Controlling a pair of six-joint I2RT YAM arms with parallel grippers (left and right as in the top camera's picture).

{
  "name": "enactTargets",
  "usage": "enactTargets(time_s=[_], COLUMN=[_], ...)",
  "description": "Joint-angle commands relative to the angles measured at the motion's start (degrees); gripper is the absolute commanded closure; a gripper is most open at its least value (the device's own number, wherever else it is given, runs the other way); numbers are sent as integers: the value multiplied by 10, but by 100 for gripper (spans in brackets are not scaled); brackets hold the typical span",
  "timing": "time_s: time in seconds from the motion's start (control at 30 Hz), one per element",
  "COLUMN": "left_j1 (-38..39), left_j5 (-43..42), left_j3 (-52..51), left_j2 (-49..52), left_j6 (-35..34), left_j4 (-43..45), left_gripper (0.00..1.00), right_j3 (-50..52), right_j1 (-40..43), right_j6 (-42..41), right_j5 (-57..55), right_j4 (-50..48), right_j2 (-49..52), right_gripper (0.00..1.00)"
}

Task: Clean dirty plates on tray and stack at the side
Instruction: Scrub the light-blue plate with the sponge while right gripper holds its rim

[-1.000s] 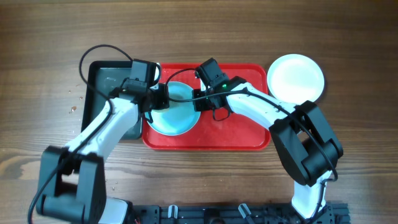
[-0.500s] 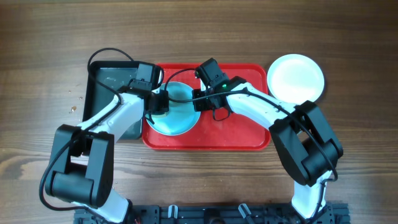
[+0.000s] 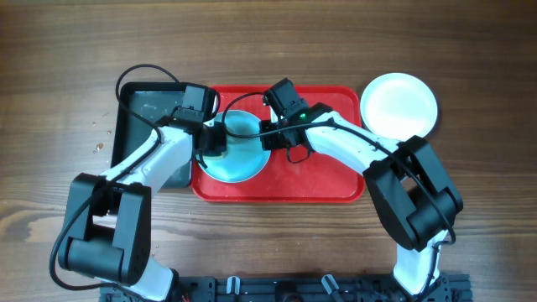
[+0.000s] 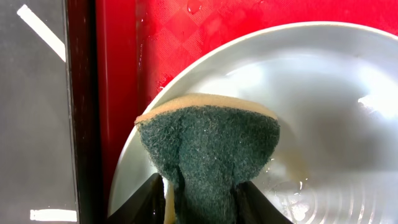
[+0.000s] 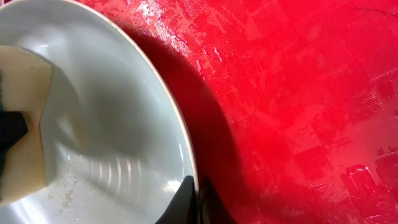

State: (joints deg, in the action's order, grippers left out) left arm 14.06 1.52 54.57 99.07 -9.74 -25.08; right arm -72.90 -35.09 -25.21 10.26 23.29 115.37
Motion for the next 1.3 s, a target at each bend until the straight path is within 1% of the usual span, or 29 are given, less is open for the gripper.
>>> enactTargets(time_s=[0.0,0.07,0.1,0.13,0.17,0.2,0.23,0.27,0.33,0.37,0.4,0.43,0.47,0.5,0.53,0.63,0.67,0.7,0.8,0.9,0.97,1.17,1.2,1.27], left_j1=[-4,-4,-4,-4,-4,-4,-4,-4,-4,-4,-4,-4,-4,-4,-4,-4,-4,-4,-4,-4,-4,4,5,5], left_j5=[9,5,-8,-24,-27,-28,-27,-27,-27,-27,-27,-27,-27,-27,-27,-27,-27,-27,-20,38,43,15,1,-62], left_j3=[6,6,6,6,6,6,6,6,6,6,6,6,6,6,6,6,6,6,6,6,6,5,5,5], left_j2=[-15,-15,-15,-15,-15,-15,-15,-15,-15,-15,-15,-15,-15,-15,-15,-15,-15,-15,-15,-15,-14,32,42,53], left_j6=[3,3,3,3,3,3,3,3,3,3,3,3,3,3,3,3,3,3,3,6,10,10,10,10], left_j4=[0,0,2,5,6,8,9,9,9,9,10,11,11,11,11,11,11,11,11,12,13,29,33,37], left_gripper=[66,64,64,62,55,53,52,47,48,55,66,68,67,70,75,74,78,96,96,96,96,96,96,96], right_j3=[-6,-6,-6,-6,-6,-6,-6,-6,-6,-6,-6,-6,-6,-6,-6,-6,-6,-6,-6,-6,-6,-6,-6,-6], right_j1=[-5,-5,-5,-5,-5,-5,-5,-5,-5,-5,-5,-5,-5,-5,-5,-5,-5,-5,-5,-5,-5,-5,-5,-5], right_j6=[10,11,10,11,11,11,11,11,11,11,11,11,11,11,11,11,11,11,11,11,11,11,10,10], right_j5=[7,7,7,7,7,7,7,7,7,7,7,7,7,7,7,7,7,7,7,7,7,7,7,7], right_j4=[-1,-1,-1,-1,-1,-1,-1,-1,-1,-1,-1,-1,-1,-1,-1,-1,-1,-1,-1,-1,-1,-1,-1,-1], right_j2=[-13,-13,-13,-13,-13,-13,-13,-13,-13,-13,-13,-13,-13,-13,-13,-13,-13,-13,-13,-13,-13,-13,-13,-13], right_gripper=[95,96,95,95,95,95,96,95,95,95,95,95,95,95,96,95,95,96,95,95,96,96,96,96])
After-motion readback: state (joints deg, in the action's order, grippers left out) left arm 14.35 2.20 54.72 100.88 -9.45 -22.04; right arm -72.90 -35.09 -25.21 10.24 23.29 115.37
